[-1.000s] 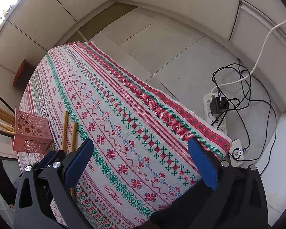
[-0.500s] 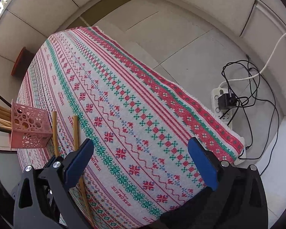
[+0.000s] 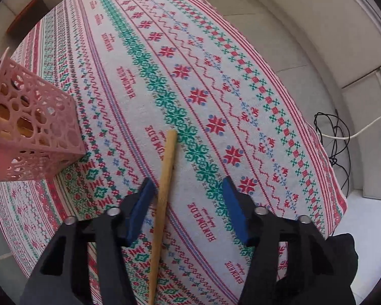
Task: Organize utensils
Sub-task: 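Lift both wooden chopsticks upright with both grippers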
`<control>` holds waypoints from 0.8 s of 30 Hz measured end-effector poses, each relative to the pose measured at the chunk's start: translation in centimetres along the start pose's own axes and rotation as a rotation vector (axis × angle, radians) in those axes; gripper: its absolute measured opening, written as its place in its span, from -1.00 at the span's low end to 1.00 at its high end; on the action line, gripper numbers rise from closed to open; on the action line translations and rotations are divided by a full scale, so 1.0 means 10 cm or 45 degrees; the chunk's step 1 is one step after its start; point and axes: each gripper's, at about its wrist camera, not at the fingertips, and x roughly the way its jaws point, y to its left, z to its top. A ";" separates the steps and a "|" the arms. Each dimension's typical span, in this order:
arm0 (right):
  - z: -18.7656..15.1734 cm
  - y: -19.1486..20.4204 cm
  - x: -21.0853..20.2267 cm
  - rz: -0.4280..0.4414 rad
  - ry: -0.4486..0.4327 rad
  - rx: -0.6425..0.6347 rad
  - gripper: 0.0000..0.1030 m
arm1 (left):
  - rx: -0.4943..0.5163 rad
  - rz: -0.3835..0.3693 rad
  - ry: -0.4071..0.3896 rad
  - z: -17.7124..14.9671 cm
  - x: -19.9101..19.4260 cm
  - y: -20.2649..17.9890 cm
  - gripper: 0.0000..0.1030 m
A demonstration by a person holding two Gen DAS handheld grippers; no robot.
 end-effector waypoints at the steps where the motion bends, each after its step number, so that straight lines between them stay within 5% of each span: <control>1: -0.01 0.02 0.00 0.016 0.007 -0.003 -0.76 | -0.010 0.012 -0.012 0.01 -0.04 0.03 -0.88; 10: -0.23 -0.32 -0.47 0.246 -0.102 0.063 -0.85 | -0.098 0.051 -0.088 -0.01 -0.30 0.24 -0.88; 18: -0.60 -0.47 -1.53 0.444 -0.357 -0.069 -0.85 | -0.354 -0.175 -0.279 0.17 -0.69 0.51 -0.88; 24: -0.65 -0.54 -2.29 0.568 -0.558 -0.134 -0.85 | -0.448 -0.206 -0.444 0.47 -0.85 0.55 -0.88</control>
